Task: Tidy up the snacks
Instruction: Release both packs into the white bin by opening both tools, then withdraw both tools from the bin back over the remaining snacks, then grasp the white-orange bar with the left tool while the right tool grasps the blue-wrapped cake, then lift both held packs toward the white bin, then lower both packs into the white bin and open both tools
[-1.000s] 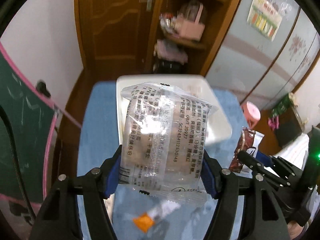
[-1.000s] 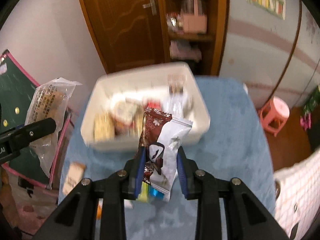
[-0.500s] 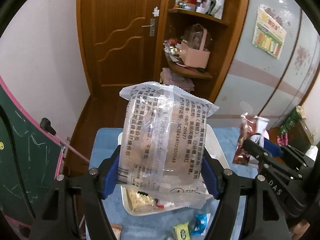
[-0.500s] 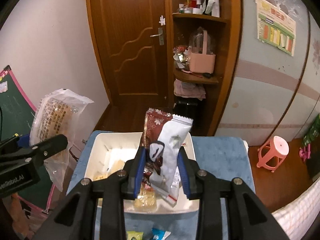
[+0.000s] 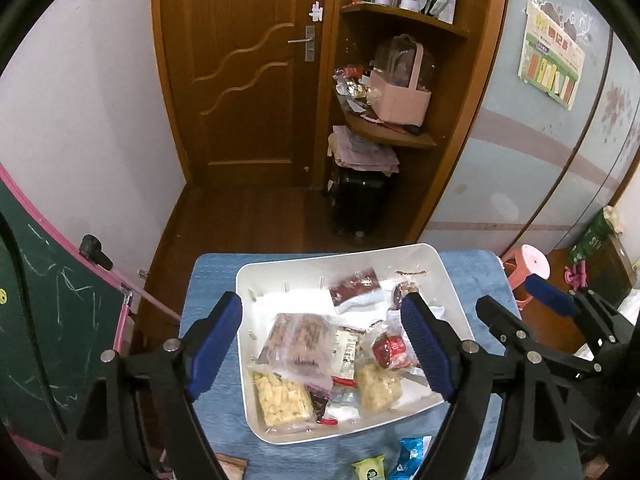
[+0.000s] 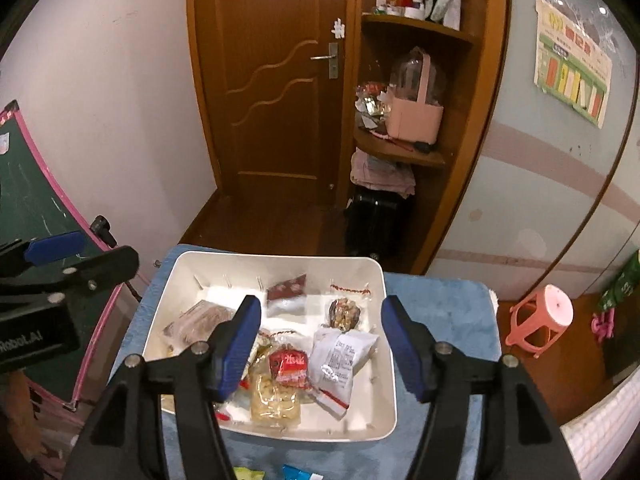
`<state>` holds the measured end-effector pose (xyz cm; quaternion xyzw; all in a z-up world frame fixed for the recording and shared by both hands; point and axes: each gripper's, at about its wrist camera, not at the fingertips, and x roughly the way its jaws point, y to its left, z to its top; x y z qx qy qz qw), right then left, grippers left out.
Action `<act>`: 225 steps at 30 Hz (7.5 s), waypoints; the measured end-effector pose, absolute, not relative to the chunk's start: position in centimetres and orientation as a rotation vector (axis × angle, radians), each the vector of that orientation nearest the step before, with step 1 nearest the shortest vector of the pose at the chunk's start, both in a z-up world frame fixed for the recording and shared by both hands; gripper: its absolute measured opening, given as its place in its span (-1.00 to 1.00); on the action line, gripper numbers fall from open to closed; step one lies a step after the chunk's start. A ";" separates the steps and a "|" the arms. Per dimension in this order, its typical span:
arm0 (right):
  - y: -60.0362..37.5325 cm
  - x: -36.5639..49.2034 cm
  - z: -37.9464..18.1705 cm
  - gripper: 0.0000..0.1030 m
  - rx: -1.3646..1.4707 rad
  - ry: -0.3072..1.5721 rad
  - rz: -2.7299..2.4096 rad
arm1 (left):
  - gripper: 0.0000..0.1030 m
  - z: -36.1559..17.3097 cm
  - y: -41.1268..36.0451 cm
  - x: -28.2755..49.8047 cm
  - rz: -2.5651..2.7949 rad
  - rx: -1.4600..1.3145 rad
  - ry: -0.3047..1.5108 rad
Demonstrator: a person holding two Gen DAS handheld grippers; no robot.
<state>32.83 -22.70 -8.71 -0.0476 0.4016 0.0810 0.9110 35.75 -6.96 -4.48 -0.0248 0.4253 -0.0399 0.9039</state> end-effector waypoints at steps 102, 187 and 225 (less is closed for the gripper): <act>-26.0 20.8 -30.0 0.22 0.230 1.368 0.115 | 0.59 -30.8 -8.4 17.7 -0.223 0.155 1.453; -24.3 30.3 -7.9 -0.53 -0.020 0.804 0.200 | -0.24 -3.6 -11.3 34.1 -0.161 0.073 0.879; -22.0 29.7 -10.7 0.08 -0.035 0.896 0.201 | 0.78 -6.6 -8.0 33.5 -0.061 0.049 0.905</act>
